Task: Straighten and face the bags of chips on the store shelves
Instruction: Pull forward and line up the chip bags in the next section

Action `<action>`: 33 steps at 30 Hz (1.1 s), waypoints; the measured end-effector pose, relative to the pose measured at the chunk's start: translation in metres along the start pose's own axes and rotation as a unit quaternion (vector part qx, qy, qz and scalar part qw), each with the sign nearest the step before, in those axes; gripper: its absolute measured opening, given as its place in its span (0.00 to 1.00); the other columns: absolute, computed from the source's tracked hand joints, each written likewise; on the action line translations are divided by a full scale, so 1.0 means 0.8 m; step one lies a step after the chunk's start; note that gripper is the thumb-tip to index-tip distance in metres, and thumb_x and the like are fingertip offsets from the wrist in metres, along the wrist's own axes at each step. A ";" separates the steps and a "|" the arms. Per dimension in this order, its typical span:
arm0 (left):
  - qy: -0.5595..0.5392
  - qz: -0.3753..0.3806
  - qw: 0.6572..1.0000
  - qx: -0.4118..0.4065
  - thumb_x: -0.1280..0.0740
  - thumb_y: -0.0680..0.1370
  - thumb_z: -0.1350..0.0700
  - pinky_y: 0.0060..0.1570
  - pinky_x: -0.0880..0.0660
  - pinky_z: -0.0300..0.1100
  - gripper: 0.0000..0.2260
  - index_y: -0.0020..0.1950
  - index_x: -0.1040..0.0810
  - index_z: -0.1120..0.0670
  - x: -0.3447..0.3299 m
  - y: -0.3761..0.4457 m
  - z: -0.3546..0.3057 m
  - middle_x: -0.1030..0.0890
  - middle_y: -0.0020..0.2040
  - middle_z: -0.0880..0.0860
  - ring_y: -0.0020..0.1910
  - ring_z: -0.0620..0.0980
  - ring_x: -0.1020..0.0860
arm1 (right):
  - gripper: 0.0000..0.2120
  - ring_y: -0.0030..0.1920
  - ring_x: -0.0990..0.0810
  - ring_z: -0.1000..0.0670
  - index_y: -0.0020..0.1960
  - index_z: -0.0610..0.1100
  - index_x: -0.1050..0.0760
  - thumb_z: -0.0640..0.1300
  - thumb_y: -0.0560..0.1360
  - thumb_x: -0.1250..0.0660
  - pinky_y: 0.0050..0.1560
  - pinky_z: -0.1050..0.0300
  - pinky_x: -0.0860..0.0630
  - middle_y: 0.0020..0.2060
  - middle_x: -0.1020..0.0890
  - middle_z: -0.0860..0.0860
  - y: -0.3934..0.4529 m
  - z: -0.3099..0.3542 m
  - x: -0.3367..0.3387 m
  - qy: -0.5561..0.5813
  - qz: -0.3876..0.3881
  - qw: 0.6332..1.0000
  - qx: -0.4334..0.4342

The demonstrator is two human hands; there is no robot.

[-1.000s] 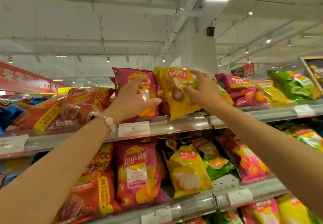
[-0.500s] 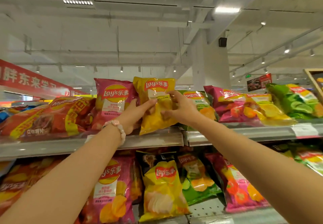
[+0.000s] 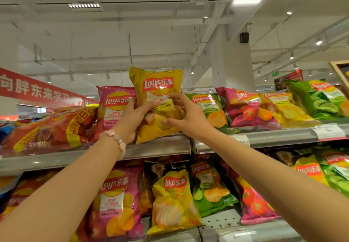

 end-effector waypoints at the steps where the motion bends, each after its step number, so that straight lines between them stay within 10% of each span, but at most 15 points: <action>1: 0.004 -0.009 1.000 -0.004 0.25 0.70 0.53 0.24 0.28 0.35 0.29 0.68 0.30 0.56 0.003 -0.001 -0.003 0.23 0.35 0.49 0.24 0.41 0.26 | 0.35 0.60 0.27 0.54 0.71 0.53 0.37 0.52 0.68 0.25 0.60 0.49 0.25 0.60 0.26 0.55 0.000 0.002 0.003 0.014 0.009 1.000 -0.002; 8: 0.015 0.012 0.999 -0.043 0.27 0.72 0.57 0.23 0.30 0.32 0.24 0.67 0.29 0.55 0.007 -0.010 -0.020 0.21 0.38 0.48 0.23 0.39 0.27 | 0.45 0.64 0.29 0.47 0.76 0.51 0.48 0.60 0.68 0.28 0.55 0.56 0.27 0.70 0.33 0.50 0.008 -0.001 0.018 0.128 0.047 0.978 -0.156; 12: 0.006 0.052 0.997 -0.060 0.27 0.70 0.56 0.26 0.26 0.34 0.26 0.67 0.28 0.53 -0.005 -0.016 -0.027 0.18 0.45 0.49 0.29 0.40 0.23 | 0.31 0.56 0.23 0.49 0.67 0.53 0.36 0.57 0.68 0.28 0.53 0.52 0.22 0.57 0.24 0.54 -0.001 -0.003 0.014 0.189 0.116 0.952 -0.212; 18: -0.028 0.099 0.992 -0.066 0.22 0.66 0.53 0.58 0.28 0.60 0.27 0.63 0.25 0.50 -0.034 -0.019 -0.023 0.20 0.57 0.55 0.54 0.58 0.24 | 0.22 0.52 0.18 0.49 0.63 0.50 0.28 0.51 0.71 0.28 0.50 0.54 0.19 0.54 0.19 0.52 -0.010 -0.010 0.041 0.216 0.073 0.956 -0.184; 29: -0.009 0.117 0.991 -0.059 0.25 0.71 0.50 0.54 0.21 0.52 0.26 0.67 0.28 0.48 -0.167 0.006 -0.028 0.18 0.57 0.52 0.55 0.54 0.19 | 0.23 0.54 0.19 0.48 0.65 0.48 0.27 0.49 0.71 0.28 0.55 0.50 0.21 0.55 0.19 0.50 -0.008 -0.057 0.164 0.183 -0.011 0.968 -0.172; 33: -0.003 0.118 0.991 -0.060 0.30 0.75 0.49 0.44 0.20 0.44 0.22 0.68 0.29 0.50 -0.223 0.010 -0.031 0.17 0.51 0.51 0.49 0.50 0.17 | 0.19 0.47 0.18 0.53 0.62 0.49 0.25 0.47 0.72 0.29 0.42 0.60 0.20 0.49 0.18 0.54 -0.004 -0.076 0.217 0.180 -0.014 0.971 -0.156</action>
Point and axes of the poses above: each hand's wrist, its own y-axis towards the middle knuckle, its own x-axis out of the back of the hand, z = x × y, the point moved 6 cm from there along y, towards the middle knuckle
